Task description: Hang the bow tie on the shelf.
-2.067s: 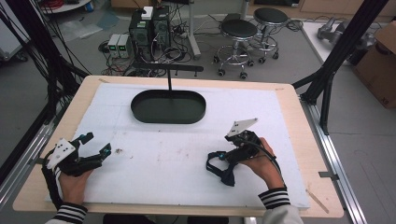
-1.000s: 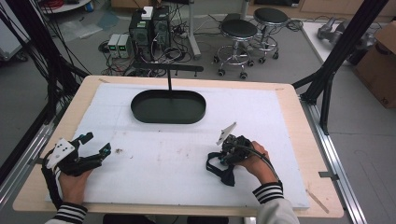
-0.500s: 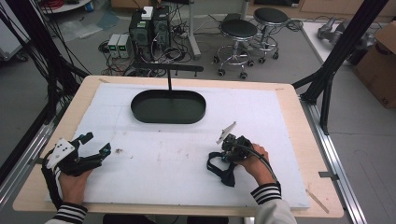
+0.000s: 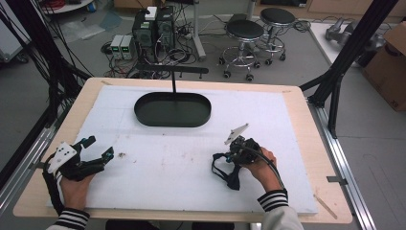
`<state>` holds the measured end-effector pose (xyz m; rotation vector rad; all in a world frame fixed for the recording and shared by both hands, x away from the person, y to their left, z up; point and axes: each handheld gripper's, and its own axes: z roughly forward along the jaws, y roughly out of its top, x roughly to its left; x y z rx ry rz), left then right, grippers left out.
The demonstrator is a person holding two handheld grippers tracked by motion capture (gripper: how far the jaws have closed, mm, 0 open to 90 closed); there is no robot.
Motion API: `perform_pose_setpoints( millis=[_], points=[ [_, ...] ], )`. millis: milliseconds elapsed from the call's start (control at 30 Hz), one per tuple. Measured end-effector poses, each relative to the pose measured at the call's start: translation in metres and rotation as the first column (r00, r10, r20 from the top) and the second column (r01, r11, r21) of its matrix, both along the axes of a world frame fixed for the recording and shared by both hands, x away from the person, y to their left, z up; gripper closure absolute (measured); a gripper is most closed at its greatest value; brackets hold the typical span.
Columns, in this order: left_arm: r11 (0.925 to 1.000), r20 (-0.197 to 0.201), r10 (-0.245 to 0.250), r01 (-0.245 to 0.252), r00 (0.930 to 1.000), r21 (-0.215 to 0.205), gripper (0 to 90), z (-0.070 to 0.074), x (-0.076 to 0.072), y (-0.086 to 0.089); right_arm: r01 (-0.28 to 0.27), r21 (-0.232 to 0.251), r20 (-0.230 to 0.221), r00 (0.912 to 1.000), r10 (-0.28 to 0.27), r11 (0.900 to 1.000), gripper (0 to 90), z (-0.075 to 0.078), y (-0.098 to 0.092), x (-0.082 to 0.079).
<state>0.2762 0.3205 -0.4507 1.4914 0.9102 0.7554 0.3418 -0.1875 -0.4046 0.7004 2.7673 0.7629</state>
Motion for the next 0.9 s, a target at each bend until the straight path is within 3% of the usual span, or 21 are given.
perform_pose_setpoints(
  millis=[167, 400, 533, 633, 800, 833, 900],
  points=[
    [1.0000, -0.001, 0.000, 0.000, 1.0000, 0.001, 14.9, 0.000, 0.000, 0.000, 0.011, 0.081, 0.019, 0.9997, -0.013, 0.997, 87.4, 0.005, 0.000, -0.001],
    [1.0000, -0.001, 0.000, 0.000, 1.0000, 0.001, 14.9, 0.000, 0.000, 0.000, 0.027, 0.165, 0.098, 0.9942, -0.044, 0.986, 87.4, 0.013, 0.001, -0.001],
    [1.0000, -0.001, 0.001, -0.001, 1.0000, 0.002, 14.9, 0.000, 0.000, 0.000, 0.056, 0.248, 0.137, 0.9862, -0.092, 0.967, 87.4, 0.020, -0.001, 0.000],
    [1.0000, -0.001, 0.002, -0.002, 1.0000, 0.000, 14.9, 0.000, 0.000, 0.000, 0.087, 0.279, 0.168, 0.9762, -0.137, 0.956, 87.4, 0.024, -0.003, 0.001],
    [1.0000, -0.002, 0.003, -0.003, 1.0000, -0.002, 15.0, 0.000, 0.000, 0.000, 0.134, 0.372, 0.195, 0.9561, -0.219, 0.919, 87.4, 0.031, -0.006, 0.003],
    [1.0000, -0.002, 0.003, -0.003, 1.0000, -0.003, 14.9, 0.000, 0.000, 0.000, 0.143, 0.387, 0.212, 0.9475, -0.239, 0.911, 87.4, 0.034, -0.004, 0.004],
    [1.0000, -0.002, 0.003, -0.003, 1.0000, -0.002, 15.0, 0.000, 0.000, 0.000, 0.142, 0.392, 0.223, 0.9438, -0.244, 0.909, 87.4, 0.035, -0.003, 0.005]
  ],
)
